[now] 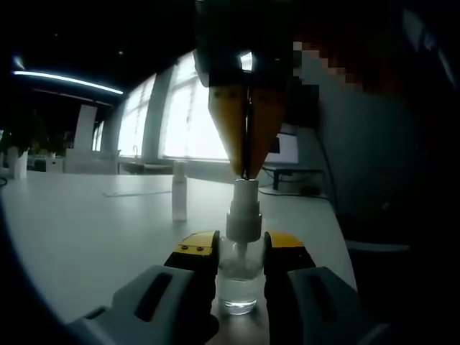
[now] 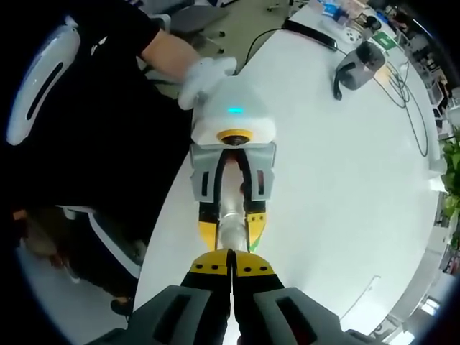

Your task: Clamp pump bottle remove cover press pump head put on cover

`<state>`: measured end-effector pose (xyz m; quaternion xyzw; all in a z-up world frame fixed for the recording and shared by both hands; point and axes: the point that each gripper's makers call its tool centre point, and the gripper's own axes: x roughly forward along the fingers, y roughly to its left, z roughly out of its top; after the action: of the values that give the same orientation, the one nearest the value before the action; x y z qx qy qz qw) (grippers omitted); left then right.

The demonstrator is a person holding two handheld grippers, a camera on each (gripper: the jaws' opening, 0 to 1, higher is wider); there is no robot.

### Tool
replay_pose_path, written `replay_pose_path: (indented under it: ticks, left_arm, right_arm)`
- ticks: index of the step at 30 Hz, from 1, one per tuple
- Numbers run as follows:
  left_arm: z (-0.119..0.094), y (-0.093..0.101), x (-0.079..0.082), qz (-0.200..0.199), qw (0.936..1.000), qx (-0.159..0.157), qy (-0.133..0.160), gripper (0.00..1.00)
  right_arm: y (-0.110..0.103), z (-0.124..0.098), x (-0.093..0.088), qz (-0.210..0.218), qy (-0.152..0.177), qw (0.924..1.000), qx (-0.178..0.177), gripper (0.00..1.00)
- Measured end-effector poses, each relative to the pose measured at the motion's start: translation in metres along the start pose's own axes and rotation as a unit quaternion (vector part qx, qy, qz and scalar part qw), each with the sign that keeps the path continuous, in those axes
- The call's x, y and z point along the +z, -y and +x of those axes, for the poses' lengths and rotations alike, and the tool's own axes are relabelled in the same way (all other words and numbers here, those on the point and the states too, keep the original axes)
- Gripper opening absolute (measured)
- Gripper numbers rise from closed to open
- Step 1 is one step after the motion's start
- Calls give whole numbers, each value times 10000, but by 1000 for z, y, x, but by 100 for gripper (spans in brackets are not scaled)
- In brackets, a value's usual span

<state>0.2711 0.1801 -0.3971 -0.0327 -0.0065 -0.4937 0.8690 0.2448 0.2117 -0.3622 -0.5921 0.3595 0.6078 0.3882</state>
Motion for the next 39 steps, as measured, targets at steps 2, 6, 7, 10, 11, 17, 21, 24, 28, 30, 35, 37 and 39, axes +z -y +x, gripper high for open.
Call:
replay_pose_path:
  ticks: [2,6,7,10,11,17,21,24,28,30,35,37,39]
  left_arm:
    - [0,0,0,0,10000,0,0,16]
    - [0,-1,0,0,10000,1,0,16]
    - [0,-1,0,3,10000,2,0,16]
    - [0,-1,-1,1,10000,0,0,16]
    - [0,-1,-1,1,10000,0,0,16]
    - [0,-2,-1,-1,10000,1,0,16]
    - [0,-1,-1,-5,10000,0,0,16]
    - [0,-1,-1,0,10000,3,0,16]
    - [0,-1,0,1,10000,6,1,16]
    - [0,-1,0,3,10000,5,1,16]
    - [0,-1,0,-10,10000,5,1,16]
    - [0,-2,0,-11,10000,5,2,16]
    - [0,-1,0,6,10000,5,2,16]
  right_arm:
    - [0,0,0,-2,-4,10000,-12,0]
    - [0,0,0,-52,-38,10000,-59,0]
    - [0,0,0,-52,-43,10000,-66,0]
    - [0,0,0,-54,-44,9999,-72,0]
    - [0,0,0,-49,-42,10000,-69,0]
    - [0,0,0,-40,-41,10000,-55,0]
    - [0,0,0,-31,-58,10000,-65,0]
    - [0,0,0,-57,-83,9999,-116,0]
    - [0,0,1,-112,-114,9998,-149,0]
    - [0,0,0,-85,-109,9998,-122,0]
    - [1,0,0,-13,-66,10000,-70,0]
    - [0,0,0,34,-48,10000,-78,0]
    - [0,0,0,47,-41,9999,-82,0]
